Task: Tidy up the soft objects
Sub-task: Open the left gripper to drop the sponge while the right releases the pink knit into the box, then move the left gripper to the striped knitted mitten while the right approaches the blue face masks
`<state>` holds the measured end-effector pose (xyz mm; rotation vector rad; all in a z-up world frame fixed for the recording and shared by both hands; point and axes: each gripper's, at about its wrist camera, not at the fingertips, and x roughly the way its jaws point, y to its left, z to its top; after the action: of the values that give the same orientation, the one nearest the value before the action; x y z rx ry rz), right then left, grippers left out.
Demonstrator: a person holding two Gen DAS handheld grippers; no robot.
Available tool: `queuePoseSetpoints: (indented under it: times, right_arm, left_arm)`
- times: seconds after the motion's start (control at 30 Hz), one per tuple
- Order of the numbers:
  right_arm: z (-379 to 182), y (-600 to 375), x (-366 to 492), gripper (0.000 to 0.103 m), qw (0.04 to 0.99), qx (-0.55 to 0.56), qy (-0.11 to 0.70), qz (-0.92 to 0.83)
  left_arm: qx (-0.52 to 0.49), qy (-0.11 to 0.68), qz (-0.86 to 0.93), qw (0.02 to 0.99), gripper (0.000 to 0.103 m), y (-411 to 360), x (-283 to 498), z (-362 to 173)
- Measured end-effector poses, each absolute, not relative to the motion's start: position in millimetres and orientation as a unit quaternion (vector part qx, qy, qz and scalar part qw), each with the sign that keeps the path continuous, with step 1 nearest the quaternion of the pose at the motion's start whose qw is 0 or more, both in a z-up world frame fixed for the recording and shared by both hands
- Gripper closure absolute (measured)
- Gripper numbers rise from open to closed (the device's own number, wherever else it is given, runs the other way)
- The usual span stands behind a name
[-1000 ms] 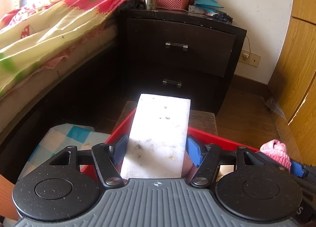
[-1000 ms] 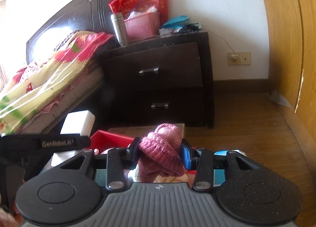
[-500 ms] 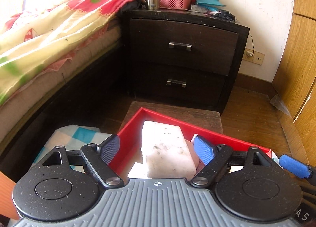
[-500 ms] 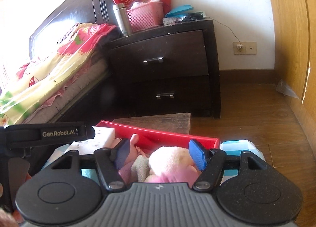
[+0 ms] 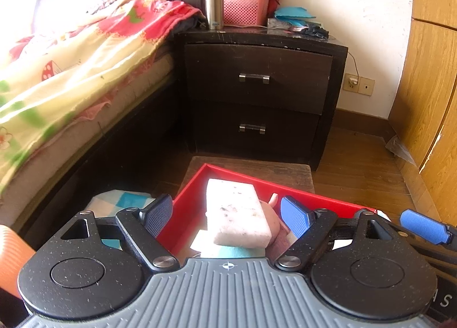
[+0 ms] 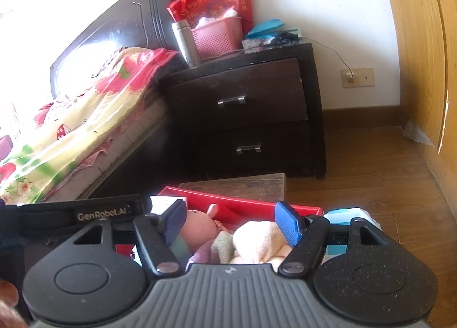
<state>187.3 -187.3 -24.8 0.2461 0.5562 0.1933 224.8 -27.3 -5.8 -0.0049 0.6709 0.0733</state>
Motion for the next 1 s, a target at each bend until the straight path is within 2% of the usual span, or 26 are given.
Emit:
queuePoseSetpoints:
  times: [0.5,1.0]
  right_arm:
    - [4,-187,145,0.056,0.956,0.104,0.258,0.086]
    - [-2,-197,93,0.056,0.955,0.095,0.273,0.068]
  left_arm:
    - [0.001,0.326,0.031,0.945,0.022,-18,173,12]
    - [-0.002,0.376,0.008,0.927,0.021,-5,116,-12]
